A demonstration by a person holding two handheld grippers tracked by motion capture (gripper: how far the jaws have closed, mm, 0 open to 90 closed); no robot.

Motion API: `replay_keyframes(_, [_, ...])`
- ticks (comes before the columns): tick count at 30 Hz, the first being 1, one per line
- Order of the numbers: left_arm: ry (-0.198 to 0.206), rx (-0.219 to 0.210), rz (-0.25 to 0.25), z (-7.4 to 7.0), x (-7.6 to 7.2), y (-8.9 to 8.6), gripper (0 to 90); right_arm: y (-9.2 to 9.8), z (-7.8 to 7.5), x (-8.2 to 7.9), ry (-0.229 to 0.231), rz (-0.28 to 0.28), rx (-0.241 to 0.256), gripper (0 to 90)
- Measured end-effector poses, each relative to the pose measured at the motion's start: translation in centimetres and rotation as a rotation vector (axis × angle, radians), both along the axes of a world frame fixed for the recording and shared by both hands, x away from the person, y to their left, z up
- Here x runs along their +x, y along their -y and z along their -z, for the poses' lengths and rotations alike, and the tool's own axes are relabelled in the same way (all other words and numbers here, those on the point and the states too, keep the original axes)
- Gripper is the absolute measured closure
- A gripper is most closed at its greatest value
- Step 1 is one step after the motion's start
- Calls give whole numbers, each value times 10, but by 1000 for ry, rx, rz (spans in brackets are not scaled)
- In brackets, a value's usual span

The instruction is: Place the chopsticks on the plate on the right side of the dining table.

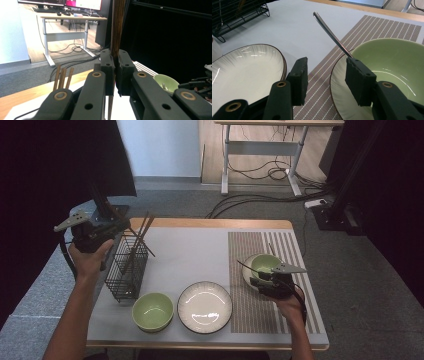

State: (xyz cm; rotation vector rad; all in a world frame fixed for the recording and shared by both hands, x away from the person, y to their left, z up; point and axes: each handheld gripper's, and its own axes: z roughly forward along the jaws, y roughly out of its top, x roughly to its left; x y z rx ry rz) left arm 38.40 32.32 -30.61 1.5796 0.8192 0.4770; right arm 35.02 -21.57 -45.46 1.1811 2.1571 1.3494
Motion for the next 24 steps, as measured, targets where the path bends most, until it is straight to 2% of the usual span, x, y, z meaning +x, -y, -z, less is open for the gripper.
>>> replay_keyframes(11, [-20, 2, 23, 10, 2, 10, 850, 0, 0, 0, 0, 5, 0, 526])
replay_keyframes(24, [-41, -2, 25, 20, 6, 13, 850, -2, 1, 1, -1, 4, 1, 526])
